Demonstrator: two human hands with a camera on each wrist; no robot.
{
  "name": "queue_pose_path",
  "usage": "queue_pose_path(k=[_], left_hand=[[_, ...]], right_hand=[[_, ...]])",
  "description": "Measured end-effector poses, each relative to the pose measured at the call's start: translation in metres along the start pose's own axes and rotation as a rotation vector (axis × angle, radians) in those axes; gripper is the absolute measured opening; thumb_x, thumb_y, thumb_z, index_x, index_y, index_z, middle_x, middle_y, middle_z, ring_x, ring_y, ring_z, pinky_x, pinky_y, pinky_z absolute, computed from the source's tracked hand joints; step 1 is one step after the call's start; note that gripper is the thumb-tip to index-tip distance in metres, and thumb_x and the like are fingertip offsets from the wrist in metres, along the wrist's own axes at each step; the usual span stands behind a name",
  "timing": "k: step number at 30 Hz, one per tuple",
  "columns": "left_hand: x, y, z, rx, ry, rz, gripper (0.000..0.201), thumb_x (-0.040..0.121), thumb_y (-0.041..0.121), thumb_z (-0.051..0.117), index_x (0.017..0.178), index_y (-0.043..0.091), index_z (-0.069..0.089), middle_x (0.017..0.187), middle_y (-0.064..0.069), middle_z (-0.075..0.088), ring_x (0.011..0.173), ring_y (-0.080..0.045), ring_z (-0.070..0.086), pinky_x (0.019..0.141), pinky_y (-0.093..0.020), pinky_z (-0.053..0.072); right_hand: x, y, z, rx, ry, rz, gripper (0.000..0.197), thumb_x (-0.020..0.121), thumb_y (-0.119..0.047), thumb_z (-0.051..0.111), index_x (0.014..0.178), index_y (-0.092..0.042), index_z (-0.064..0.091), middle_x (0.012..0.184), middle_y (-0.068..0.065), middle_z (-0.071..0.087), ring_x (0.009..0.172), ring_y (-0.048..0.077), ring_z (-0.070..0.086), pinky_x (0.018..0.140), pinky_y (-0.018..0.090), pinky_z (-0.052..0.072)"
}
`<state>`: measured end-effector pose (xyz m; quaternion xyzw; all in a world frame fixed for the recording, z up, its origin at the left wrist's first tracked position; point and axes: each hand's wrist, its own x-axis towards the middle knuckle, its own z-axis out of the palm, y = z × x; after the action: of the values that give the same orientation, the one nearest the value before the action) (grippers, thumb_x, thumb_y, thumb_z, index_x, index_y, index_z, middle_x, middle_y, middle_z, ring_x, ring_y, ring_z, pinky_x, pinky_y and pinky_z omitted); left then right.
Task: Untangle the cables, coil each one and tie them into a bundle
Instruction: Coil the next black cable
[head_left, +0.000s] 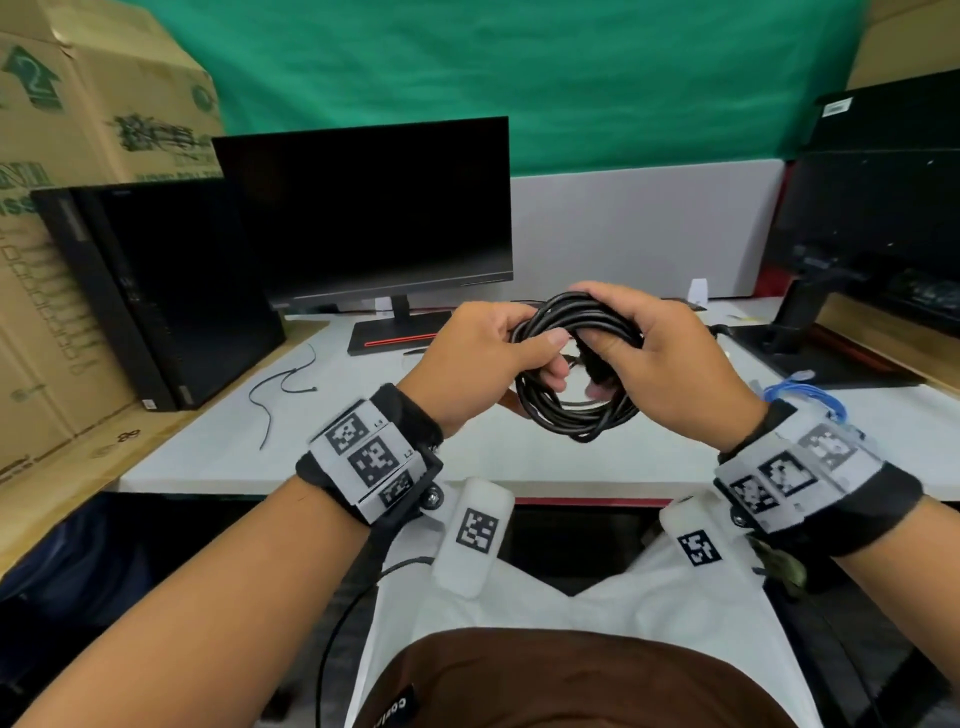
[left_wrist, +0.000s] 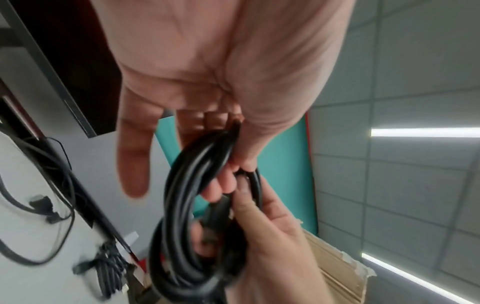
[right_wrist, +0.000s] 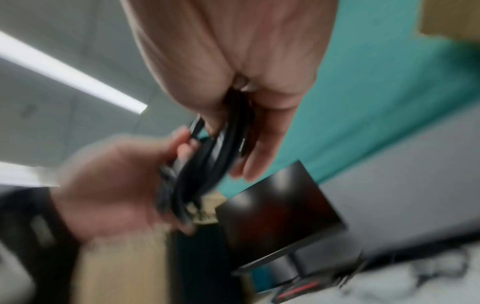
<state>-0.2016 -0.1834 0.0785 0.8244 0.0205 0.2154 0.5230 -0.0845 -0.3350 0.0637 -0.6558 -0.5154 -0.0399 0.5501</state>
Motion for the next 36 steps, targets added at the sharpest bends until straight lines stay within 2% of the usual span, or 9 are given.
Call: queue_pose_path(k=[5, 9, 14, 18, 24, 27, 30, 33, 36], left_hand=[[0.003, 0.004, -0.008, -0.192, -0.117, 0.017, 0.023, 0.103, 0.026, 0.049, 0.09, 0.01, 0.059, 0.064, 0.003, 0.053, 0.062, -0.014, 0.061, 0.058, -0.027, 0.05], [0.002, 0.007, 0.007, -0.533, -0.113, -0.061, 0.036, 0.105, 0.037, 0.038, 0.09, 0.008, 0.051, 0.062, 0.003, 0.038, 0.051, -0.011, 0.04, 0.065, -0.033, 0.034], [-0.003, 0.011, 0.018, -0.694, -0.053, -0.205, 0.04, 0.107, 0.041, 0.034, 0.083, 0.012, 0.05, 0.062, 0.001, 0.038, 0.047, -0.011, 0.036, 0.056, -0.029, 0.029], [-0.001, 0.015, 0.02, -0.235, 0.124, -0.135, 0.045, 0.105, 0.039, 0.033, 0.076, 0.009, 0.05, 0.061, -0.005, 0.048, 0.043, -0.025, 0.053, 0.05, -0.027, 0.036], [-0.003, 0.003, 0.03, 0.022, 0.107, -0.049, 0.064, 0.1, 0.059, 0.037, 0.095, -0.002, 0.056, 0.065, -0.005, 0.057, 0.044, -0.025, 0.065, 0.045, -0.024, 0.04], [-0.004, 0.002, 0.03, -0.114, 0.035, -0.162, 0.076, 0.097, 0.068, 0.029, 0.071, 0.002, 0.056, 0.055, -0.006, 0.056, 0.047, -0.026, 0.065, 0.048, -0.025, 0.04], [-0.006, 0.006, 0.034, -0.481, -0.021, -0.295, 0.075, 0.093, 0.075, 0.027, 0.05, 0.015, 0.043, 0.045, -0.002, 0.038, 0.038, -0.019, 0.043, 0.048, -0.022, 0.035], [-0.009, 0.002, 0.037, -0.763, -0.163, -0.314, 0.075, 0.093, 0.075, 0.025, 0.046, 0.018, 0.035, 0.039, 0.002, 0.025, 0.032, -0.013, 0.025, 0.068, -0.028, 0.02], [-0.009, 0.001, 0.034, -0.801, -0.234, -0.302, 0.075, 0.096, 0.072, 0.022, 0.047, 0.017, 0.036, 0.037, 0.002, 0.025, 0.029, -0.013, 0.024, 0.059, -0.021, 0.04]], right_hand=[[0.007, -0.011, -0.012, 0.655, -0.315, 0.226, 0.039, 0.096, 0.002, 0.052, 0.133, -0.009, 0.057, 0.104, 0.014, 0.069, 0.083, 0.026, 0.069, 0.066, 0.035, 0.059], [0.006, -0.012, -0.019, 0.842, -0.416, 0.25, 0.063, 0.081, 0.008, 0.063, 0.14, -0.008, 0.048, 0.111, 0.015, 0.071, 0.095, 0.028, 0.072, 0.076, 0.034, 0.059], [0.001, -0.011, -0.012, 0.351, -0.178, 0.076, 0.058, 0.077, -0.019, 0.076, 0.131, -0.024, 0.058, 0.11, 0.0, 0.073, 0.09, 0.022, 0.072, 0.072, 0.033, 0.061], [-0.003, -0.007, -0.001, -0.141, -0.003, -0.08, 0.019, 0.087, -0.042, 0.063, 0.1, -0.029, 0.063, 0.069, -0.008, 0.067, 0.057, 0.01, 0.065, 0.057, 0.019, 0.05], [-0.007, 0.003, 0.004, -0.393, 0.092, -0.108, 0.059, 0.082, -0.065, 0.051, 0.078, -0.007, 0.062, 0.063, 0.004, 0.059, 0.059, 0.022, 0.056, 0.055, 0.038, 0.045], [-0.008, -0.003, 0.009, -0.2, 0.089, 0.001, 0.072, 0.081, -0.068, 0.05, 0.073, 0.002, 0.06, 0.061, 0.017, 0.058, 0.052, 0.029, 0.06, 0.046, 0.037, 0.05], [-0.007, -0.012, 0.012, 0.168, 0.081, 0.15, 0.056, 0.085, -0.065, 0.049, 0.057, -0.016, 0.058, 0.044, 0.0, 0.045, 0.037, 0.014, 0.044, 0.042, 0.028, 0.05], [-0.006, -0.016, 0.01, 0.442, -0.011, 0.27, 0.059, 0.086, -0.07, 0.049, 0.06, -0.016, 0.046, 0.044, -0.005, 0.029, 0.038, 0.014, 0.029, 0.041, 0.021, 0.035], [-0.004, -0.014, 0.006, 0.656, -0.159, 0.465, 0.062, 0.087, -0.071, 0.05, 0.073, -0.011, 0.053, 0.052, -0.001, 0.026, 0.043, 0.016, 0.028, 0.048, 0.027, 0.042]])
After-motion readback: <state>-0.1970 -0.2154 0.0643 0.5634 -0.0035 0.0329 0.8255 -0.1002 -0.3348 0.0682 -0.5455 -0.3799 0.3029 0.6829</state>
